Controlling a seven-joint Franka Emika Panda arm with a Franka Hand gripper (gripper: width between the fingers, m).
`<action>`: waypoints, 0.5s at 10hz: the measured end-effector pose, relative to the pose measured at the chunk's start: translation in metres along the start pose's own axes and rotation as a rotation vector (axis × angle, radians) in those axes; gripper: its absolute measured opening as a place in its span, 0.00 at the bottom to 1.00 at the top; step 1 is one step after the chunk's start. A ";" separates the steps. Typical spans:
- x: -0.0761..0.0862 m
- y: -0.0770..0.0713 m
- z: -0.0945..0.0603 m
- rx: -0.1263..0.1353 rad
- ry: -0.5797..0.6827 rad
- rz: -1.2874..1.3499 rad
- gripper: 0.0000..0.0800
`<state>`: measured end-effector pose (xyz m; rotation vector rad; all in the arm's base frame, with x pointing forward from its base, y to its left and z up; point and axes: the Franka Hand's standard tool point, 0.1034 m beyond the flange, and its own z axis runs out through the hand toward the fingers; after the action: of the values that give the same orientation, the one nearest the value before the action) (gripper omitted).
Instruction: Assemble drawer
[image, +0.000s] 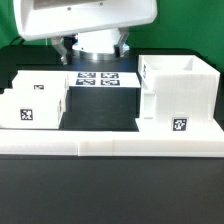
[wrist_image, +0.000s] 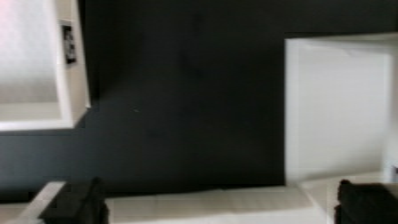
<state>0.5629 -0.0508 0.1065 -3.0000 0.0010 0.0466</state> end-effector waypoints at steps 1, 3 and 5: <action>-0.008 0.013 0.008 -0.012 0.005 0.017 0.81; -0.016 0.028 0.027 -0.042 0.031 0.036 0.81; -0.018 0.033 0.035 -0.053 0.040 0.037 0.81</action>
Offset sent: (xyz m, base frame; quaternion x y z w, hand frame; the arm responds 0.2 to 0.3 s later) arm -0.0097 -0.0277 -0.0358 -0.0353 0.0570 0.0021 0.9978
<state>0.5442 -0.0788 0.0681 -3.0535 0.0597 -0.0098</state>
